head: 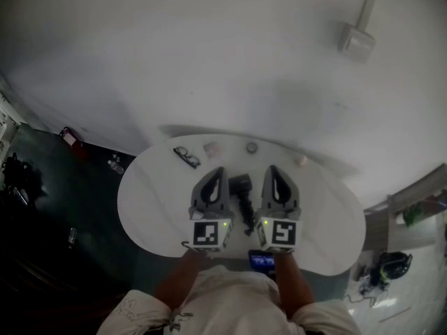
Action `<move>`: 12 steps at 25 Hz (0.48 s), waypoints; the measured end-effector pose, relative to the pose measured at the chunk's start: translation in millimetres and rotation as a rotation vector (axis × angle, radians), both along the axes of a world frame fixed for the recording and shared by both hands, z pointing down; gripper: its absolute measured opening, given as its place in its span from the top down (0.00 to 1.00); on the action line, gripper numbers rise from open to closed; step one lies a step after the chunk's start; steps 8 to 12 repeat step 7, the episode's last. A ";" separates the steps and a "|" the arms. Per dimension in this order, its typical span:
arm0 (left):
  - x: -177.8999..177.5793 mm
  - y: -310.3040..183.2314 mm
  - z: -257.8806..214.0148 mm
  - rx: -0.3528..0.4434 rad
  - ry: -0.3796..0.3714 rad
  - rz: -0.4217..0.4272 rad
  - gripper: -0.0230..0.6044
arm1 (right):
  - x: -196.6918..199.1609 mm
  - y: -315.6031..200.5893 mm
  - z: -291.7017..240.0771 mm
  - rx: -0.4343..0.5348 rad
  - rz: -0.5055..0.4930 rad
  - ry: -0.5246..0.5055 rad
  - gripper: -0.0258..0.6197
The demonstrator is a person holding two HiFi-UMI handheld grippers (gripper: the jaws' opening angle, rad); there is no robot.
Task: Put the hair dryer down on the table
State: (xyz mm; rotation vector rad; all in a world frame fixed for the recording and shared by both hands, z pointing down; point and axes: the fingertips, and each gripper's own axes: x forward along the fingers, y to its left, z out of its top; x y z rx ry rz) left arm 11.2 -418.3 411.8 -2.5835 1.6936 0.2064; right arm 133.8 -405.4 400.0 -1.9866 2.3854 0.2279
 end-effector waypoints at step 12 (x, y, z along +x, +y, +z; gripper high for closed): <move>2.3 -0.3 2.4 0.008 -0.001 -0.011 0.97 | 2.3 -1.3 0.7 -0.002 -0.003 -0.010 0.95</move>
